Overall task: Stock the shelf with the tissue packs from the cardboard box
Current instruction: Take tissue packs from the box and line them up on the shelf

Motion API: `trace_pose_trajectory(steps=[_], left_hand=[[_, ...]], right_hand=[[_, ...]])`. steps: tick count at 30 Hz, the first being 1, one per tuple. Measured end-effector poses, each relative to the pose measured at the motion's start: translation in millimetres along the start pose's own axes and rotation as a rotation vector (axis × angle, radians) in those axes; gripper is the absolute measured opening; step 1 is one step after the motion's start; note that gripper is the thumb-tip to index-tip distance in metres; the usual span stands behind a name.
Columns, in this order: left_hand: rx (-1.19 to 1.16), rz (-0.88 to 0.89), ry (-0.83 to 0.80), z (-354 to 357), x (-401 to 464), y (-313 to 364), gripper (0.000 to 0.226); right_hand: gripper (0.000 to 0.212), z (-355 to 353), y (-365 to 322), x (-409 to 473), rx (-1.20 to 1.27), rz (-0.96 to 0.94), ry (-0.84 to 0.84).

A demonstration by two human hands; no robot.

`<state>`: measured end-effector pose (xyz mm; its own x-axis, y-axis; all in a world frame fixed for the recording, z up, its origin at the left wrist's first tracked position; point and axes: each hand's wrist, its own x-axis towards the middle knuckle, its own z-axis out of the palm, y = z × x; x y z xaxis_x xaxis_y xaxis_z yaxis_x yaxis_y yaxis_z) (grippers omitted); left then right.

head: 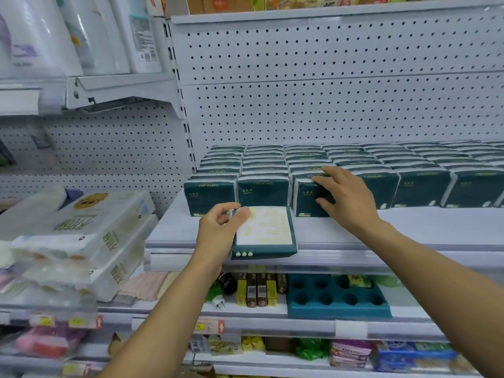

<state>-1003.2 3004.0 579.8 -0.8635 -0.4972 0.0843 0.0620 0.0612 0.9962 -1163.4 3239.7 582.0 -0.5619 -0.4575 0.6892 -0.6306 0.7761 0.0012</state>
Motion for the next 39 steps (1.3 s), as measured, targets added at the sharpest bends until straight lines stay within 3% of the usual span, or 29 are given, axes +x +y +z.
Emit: trace_pose_trajectory(steps=[5,8,10,12,15,17,19,25,28,32,35,39], left_hand=[[-0.023,-0.007,-0.024,0,-1,5,0.022],[-0.051,-0.026,-0.028,-1,1,6,0.021],[-0.093,-0.058,-0.044,2,0,8,0.02],[-0.121,-0.098,-0.091,8,-3,12,0.022],[-0.229,-0.17,-0.165,21,-11,21,0.036],[-0.308,-0.222,-0.194,28,-17,25,0.045],[-0.305,-0.234,-0.242,33,-21,26,0.046],[-0.229,-0.149,-0.344,60,-25,26,0.039],[-0.088,-0.03,-0.304,80,-27,31,0.036],[0.089,0.218,-0.292,111,-31,47,0.031],[0.313,0.461,-0.335,138,-40,55,0.03],[0.406,0.537,-0.339,156,-36,50,0.027]], right_hand=[[0.062,-4,-12,4,-0.015,0.039,-0.026],[0.084,-23,-32,-13,0.059,-0.159,-0.025],[0.081,-35,-50,-31,0.135,-0.366,-0.079],[0.063,-42,-64,-49,0.24,-0.385,-0.045],[0.032,-56,-77,-64,0.575,-0.024,0.046],[0.023,-70,-79,-66,0.9,0.321,0.003],[0.017,-81,-73,-66,1.122,0.54,-0.04],[0.019,-89,-43,-71,1.243,0.703,-0.069],[0.034,-93,-26,-74,1.155,0.675,-0.119],[0.08,-107,-4,-77,0.652,0.312,-0.017],[0.066,-110,17,-73,0.397,0.049,0.049],[0.034,-103,44,-78,0.649,0.299,0.007]])
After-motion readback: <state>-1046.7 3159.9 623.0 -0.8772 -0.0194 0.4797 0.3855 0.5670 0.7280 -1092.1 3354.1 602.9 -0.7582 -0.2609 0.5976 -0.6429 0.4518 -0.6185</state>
